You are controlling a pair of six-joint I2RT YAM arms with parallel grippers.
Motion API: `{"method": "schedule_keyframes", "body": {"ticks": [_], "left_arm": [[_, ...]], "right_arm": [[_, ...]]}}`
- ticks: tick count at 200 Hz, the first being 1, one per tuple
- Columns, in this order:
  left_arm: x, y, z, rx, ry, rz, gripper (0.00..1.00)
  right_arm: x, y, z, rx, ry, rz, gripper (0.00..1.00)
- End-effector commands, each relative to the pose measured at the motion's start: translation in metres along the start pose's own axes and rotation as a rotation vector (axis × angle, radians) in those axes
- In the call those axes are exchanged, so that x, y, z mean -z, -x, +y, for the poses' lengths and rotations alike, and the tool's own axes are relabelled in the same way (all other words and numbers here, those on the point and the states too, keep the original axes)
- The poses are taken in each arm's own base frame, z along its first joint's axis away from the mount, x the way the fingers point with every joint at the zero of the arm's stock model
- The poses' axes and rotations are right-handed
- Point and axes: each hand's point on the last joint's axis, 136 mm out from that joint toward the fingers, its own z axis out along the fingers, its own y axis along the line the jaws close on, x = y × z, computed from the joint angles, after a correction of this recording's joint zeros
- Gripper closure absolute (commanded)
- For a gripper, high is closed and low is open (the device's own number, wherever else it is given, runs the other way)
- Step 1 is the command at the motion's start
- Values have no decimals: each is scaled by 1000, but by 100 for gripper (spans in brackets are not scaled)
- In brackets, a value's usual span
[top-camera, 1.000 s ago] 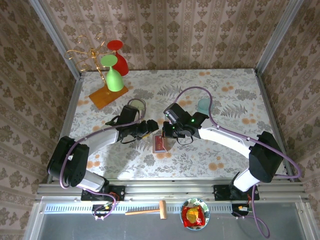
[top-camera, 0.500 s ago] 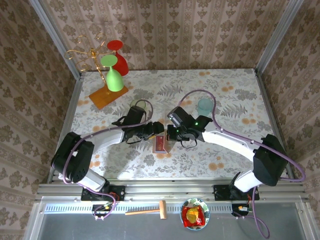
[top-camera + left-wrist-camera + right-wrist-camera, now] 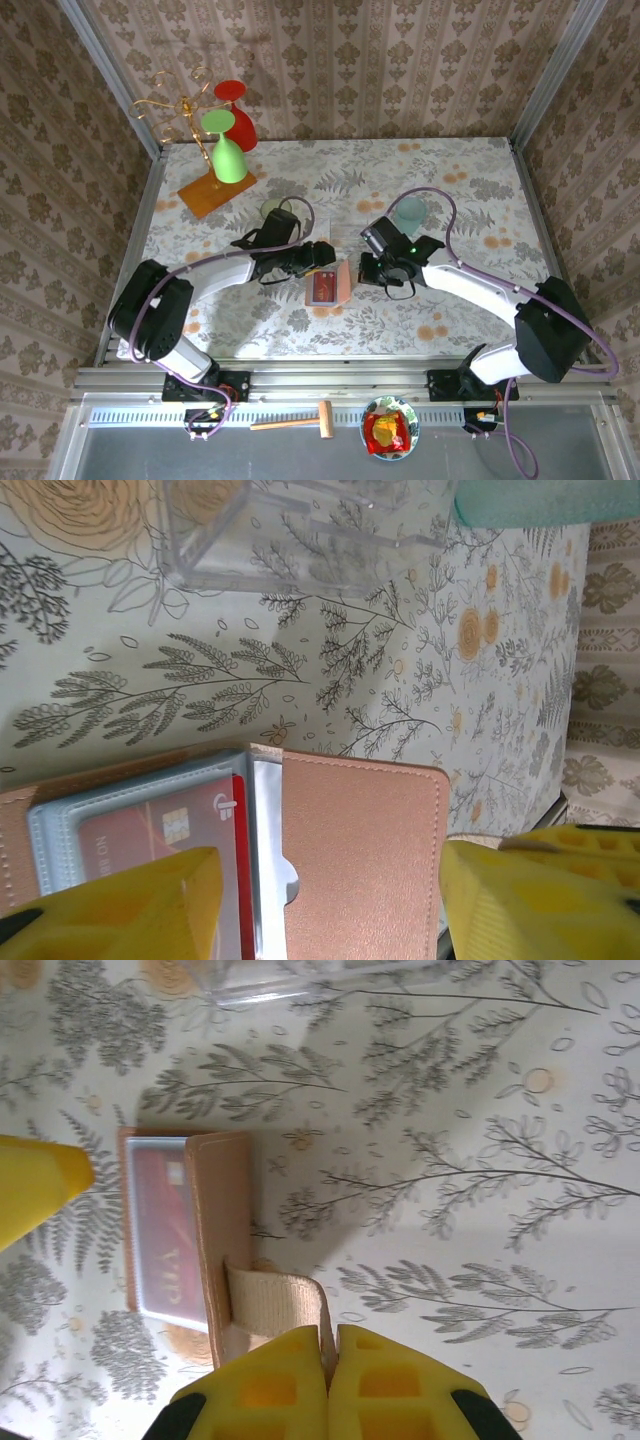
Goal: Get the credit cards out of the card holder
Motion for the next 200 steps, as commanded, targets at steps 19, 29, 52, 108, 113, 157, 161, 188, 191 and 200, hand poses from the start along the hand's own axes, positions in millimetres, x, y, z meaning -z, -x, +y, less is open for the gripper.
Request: {"method": "schedule_keyframes", "body": {"ticks": [19, 29, 52, 108, 113, 157, 161, 188, 191, 200], "left_arm": [[-10, 3, -20, -10, -35, 9, 42], [-12, 2, -23, -15, -38, 15, 42], [-19, 0, -28, -22, -39, 29, 43], [-37, -8, -41, -28, -60, 61, 44], [-39, -9, -42, -25, -61, 65, 44], [-50, -14, -46, -16, -76, 88, 45], [-51, -15, -45, -12, -74, 90, 45], [-61, -20, -47, -3, -82, 113, 45], [-62, -21, -47, -2, -83, 116, 45], [-64, -22, -49, -2, -88, 121, 46]], "right_arm": [[-7, 0, -24, -4, -43, -1, 99], [-10, -1, -27, -7, -47, 5, 99], [-20, -4, -33, -10, -60, 26, 99], [-41, -11, -44, -13, -95, 70, 98], [-42, -12, -45, -13, -99, 72, 98], [-38, -12, -47, -19, -106, 70, 93], [-38, -12, -47, -20, -105, 71, 92], [-29, -11, -45, -22, -95, 58, 84], [-27, -10, -44, -22, -93, 55, 83], [-24, -9, -43, -22, -90, 52, 81]]}}
